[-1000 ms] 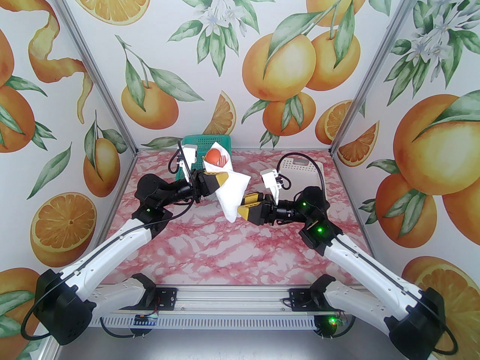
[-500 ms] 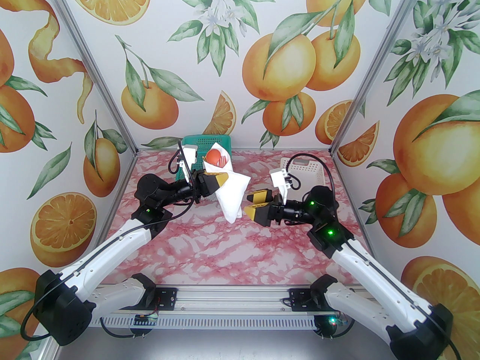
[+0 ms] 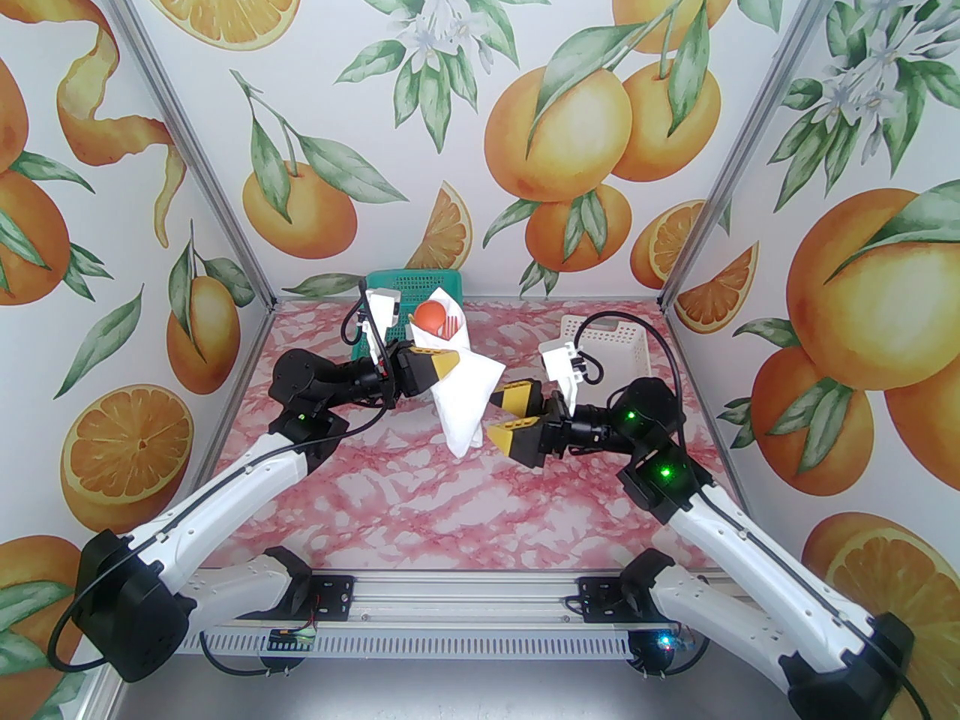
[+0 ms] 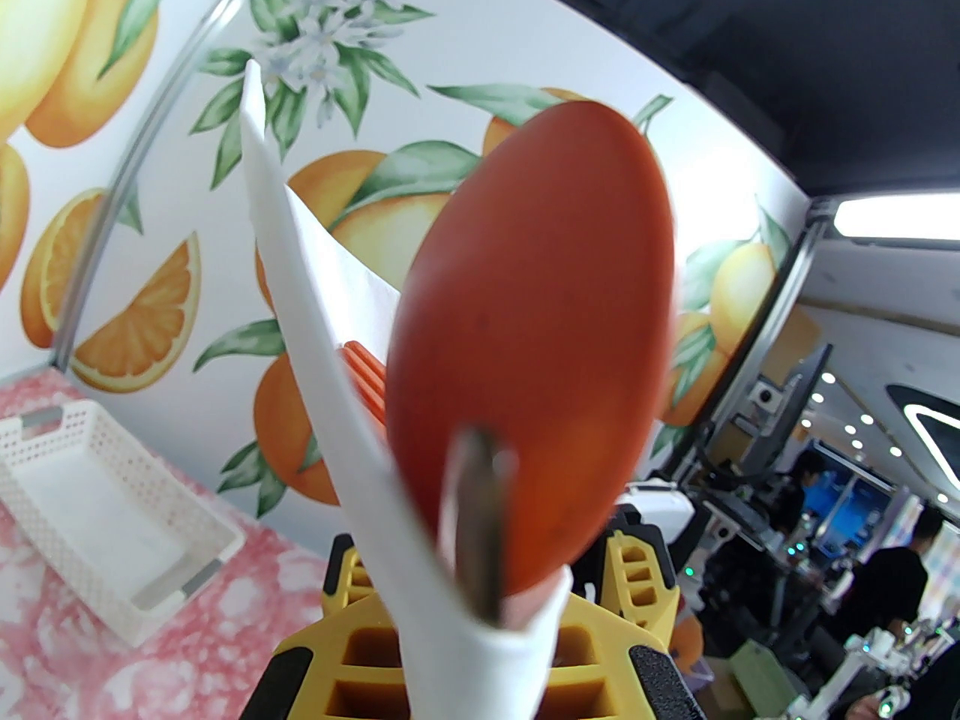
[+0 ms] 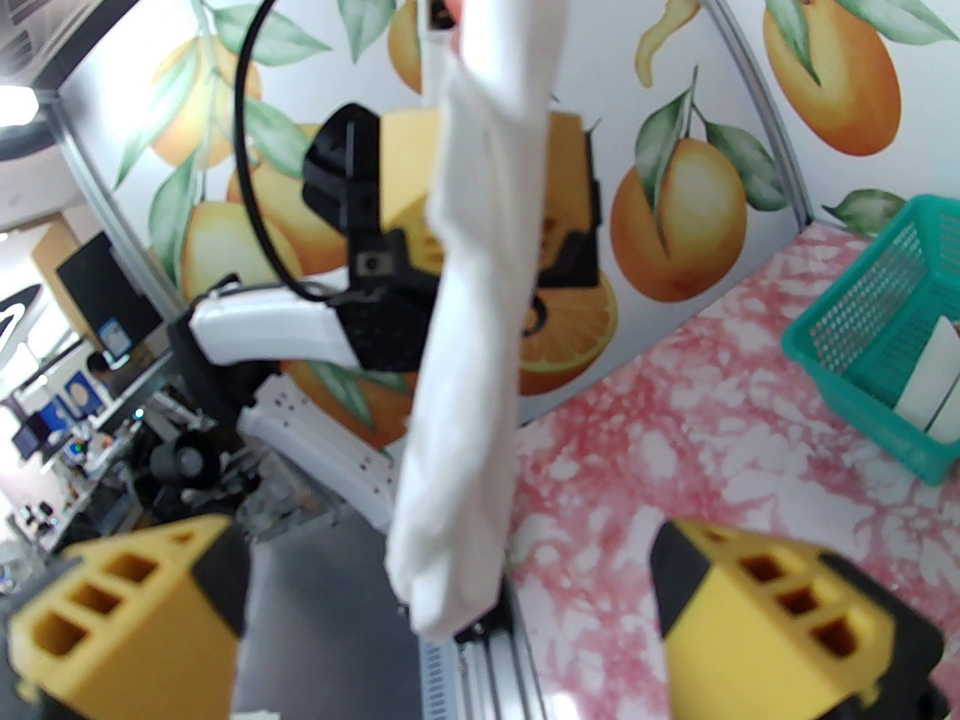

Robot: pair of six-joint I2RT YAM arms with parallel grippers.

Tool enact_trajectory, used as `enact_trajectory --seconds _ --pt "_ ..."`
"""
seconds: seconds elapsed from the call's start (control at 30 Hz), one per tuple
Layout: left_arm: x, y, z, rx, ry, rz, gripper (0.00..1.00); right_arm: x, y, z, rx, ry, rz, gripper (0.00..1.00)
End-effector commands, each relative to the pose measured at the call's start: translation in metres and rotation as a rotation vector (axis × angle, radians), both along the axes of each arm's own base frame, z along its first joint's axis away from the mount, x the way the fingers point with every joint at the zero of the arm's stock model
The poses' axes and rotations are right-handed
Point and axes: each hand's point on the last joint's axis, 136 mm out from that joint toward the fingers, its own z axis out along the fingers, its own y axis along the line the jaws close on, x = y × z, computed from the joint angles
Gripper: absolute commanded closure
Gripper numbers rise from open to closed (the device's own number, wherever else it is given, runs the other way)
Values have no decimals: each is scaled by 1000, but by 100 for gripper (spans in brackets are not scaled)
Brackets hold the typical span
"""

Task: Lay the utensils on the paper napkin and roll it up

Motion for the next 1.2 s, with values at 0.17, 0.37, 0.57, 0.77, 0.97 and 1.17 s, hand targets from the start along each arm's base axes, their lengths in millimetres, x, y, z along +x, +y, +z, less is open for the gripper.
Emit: enact_trajectory --seconds 0.17,0.37,0.57,0.77,0.97,1.17 --pt "-4 3 22 -25 -66 22 100 9 26 5 12 -7 -1 10" --pt "0 5 18 -13 -64 60 100 7 35 1 8 8 12 19" --pt "2 5 16 -8 -57 68 100 10 34 -3 -7 20 -6 25" --pt "-1 7 19 -12 -67 67 100 14 -9 1 35 30 -72 14" --pt "-2 7 24 -32 -74 60 100 20 -26 -14 22 75 -115 22" --pt "-4 7 27 -42 -75 51 100 27 -14 -19 38 118 -75 31"
